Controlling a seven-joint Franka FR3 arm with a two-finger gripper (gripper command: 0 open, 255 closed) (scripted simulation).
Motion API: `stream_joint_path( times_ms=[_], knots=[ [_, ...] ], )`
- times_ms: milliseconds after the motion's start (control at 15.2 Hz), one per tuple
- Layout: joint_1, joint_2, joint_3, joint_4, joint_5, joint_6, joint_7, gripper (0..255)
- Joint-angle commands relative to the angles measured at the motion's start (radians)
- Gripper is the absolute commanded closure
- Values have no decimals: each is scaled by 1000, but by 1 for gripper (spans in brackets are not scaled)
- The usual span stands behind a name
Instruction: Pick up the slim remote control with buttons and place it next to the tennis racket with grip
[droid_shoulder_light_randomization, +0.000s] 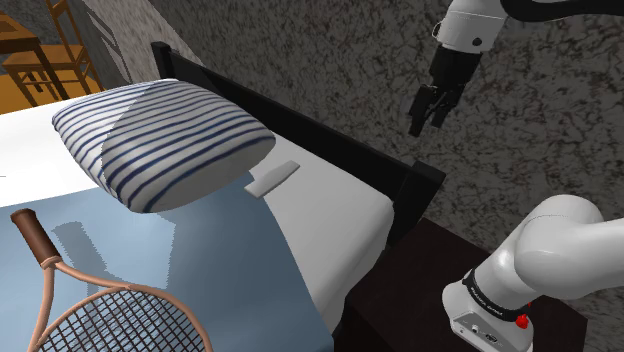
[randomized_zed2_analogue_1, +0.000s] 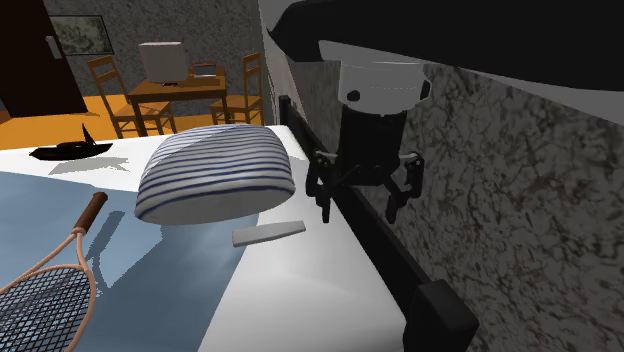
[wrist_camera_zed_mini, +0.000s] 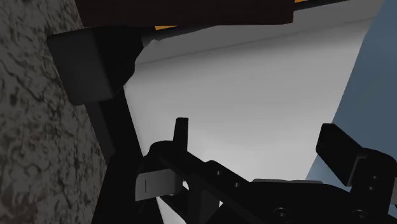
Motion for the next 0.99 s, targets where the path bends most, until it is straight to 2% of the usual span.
stream_joint_path(
  times_ms=[0, 528, 924],
  knots=[
    [0, 0, 0, 0, 0, 0, 0, 0],
    [-45, 155, 195, -26, 99, 211, 385, 0],
    [-95, 348, 329, 30, 106, 368, 676, 0]
  ],
)
